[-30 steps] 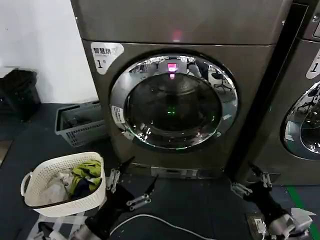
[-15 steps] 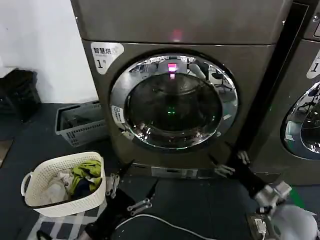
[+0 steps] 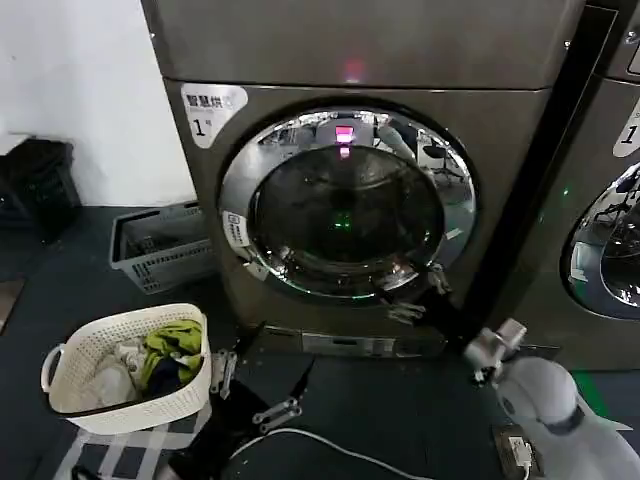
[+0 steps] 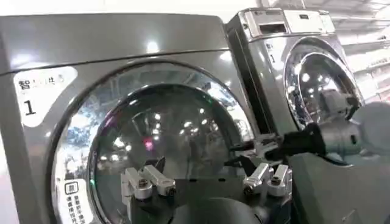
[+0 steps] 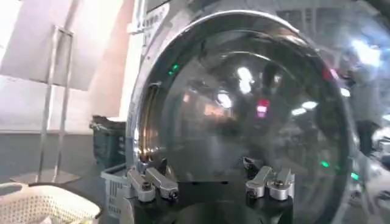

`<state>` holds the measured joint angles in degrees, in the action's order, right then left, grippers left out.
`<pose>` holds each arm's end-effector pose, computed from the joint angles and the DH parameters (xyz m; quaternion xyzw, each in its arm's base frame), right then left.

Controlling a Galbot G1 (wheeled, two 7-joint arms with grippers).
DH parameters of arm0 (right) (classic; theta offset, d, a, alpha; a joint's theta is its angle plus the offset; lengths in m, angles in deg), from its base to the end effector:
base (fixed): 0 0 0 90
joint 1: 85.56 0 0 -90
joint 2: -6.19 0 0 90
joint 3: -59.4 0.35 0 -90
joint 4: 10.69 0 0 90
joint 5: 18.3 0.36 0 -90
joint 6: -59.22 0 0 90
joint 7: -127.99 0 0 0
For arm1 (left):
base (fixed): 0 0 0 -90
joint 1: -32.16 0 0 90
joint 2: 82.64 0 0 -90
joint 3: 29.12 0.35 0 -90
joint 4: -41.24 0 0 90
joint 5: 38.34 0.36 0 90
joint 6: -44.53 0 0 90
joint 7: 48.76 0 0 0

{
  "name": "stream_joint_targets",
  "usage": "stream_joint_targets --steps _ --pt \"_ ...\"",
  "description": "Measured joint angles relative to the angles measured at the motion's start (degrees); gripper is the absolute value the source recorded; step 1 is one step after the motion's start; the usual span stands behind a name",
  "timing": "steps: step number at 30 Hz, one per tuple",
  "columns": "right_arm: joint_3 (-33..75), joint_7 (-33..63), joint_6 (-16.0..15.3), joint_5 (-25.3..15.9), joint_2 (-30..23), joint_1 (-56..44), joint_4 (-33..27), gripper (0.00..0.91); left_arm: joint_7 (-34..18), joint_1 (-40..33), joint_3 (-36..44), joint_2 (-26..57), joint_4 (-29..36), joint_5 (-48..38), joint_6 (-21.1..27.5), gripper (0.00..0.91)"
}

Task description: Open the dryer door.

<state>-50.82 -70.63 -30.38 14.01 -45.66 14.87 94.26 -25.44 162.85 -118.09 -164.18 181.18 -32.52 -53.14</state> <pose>0.3710 -0.0643 -0.2128 -0.3672 0.9240 -0.0607 0.0876 0.1272 0.0068 -0.2073 0.2583 0.9501 0.1202 0.1270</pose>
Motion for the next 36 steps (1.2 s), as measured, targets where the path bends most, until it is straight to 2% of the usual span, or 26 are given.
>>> stream_joint_targets --steps 20,36 --pt "-15.0 0.5 0.0 -0.2 -7.2 17.4 -10.5 0.907 0.0 0.6 -0.2 -1.5 -0.2 0.7 -1.0 0.907" --pt "-21.8 0.8 0.3 -1.9 -15.1 26.3 -18.3 0.907 0.0 0.7 -0.8 -2.0 -0.3 0.9 -1.3 0.907"
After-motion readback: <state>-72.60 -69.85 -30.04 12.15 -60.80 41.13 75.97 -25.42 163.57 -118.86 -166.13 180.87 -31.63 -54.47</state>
